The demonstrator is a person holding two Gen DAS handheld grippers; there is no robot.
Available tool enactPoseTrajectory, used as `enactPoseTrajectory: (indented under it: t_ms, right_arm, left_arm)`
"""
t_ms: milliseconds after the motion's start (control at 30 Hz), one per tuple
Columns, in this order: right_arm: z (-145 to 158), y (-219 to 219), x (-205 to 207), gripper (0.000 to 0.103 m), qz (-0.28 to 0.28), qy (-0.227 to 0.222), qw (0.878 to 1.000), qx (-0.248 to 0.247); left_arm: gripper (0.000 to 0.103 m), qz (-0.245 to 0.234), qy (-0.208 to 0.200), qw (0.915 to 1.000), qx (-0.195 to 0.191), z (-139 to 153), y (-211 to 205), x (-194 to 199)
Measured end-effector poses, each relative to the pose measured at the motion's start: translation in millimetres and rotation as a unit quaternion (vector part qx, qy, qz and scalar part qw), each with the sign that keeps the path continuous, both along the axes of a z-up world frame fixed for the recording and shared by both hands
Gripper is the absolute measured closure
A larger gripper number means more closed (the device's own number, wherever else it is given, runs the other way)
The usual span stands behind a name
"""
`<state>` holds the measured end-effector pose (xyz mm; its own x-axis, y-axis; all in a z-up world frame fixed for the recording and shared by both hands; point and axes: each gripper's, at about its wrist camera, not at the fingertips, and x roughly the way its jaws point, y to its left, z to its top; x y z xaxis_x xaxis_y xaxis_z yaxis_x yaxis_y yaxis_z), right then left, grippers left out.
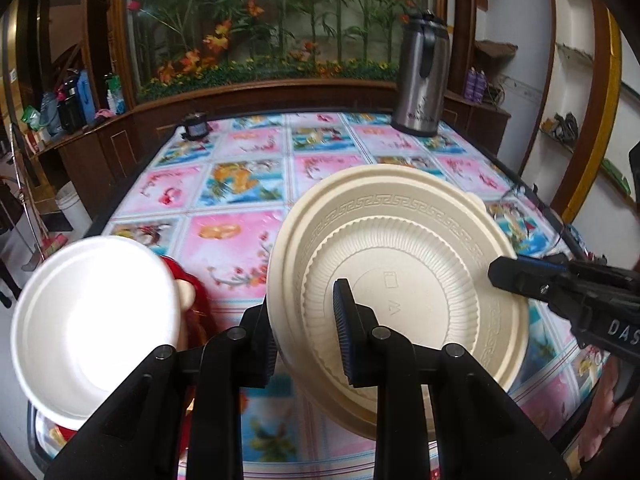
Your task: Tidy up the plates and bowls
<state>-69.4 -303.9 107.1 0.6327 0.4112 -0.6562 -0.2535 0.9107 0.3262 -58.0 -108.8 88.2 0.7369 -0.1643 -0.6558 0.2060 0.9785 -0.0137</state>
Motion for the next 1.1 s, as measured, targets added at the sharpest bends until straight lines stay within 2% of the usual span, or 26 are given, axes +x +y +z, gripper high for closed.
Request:
enactPoseTrajectory:
  t_ms: [400, 567, 900, 1100]
  right_arm:
    - [35, 65, 8, 0.085, 0.062, -0.027, 0.998, -0.011]
    - [41, 94, 14, 0.084, 0.089, -0.021, 0.996, -0.008]
    - [40, 147, 25, 0.084, 0.133, -0.004, 0.991, -0.004]
    - [34, 171, 30, 0.084, 0.147, 0.006, 0.989, -0.012]
  left_arm:
    - [0.081, 0.056, -0.037, 0.9976, -0.019, 32, 63, -9]
    - [0.081, 0.083, -0.047, 0.9951, -0.026, 39, 92, -11]
    - [0.081, 0.129, -0.052, 0.9895, -0.04, 38, 139, -13]
    - [0.081, 0.148, -0.04, 0.9871, -0.047, 27, 158, -9]
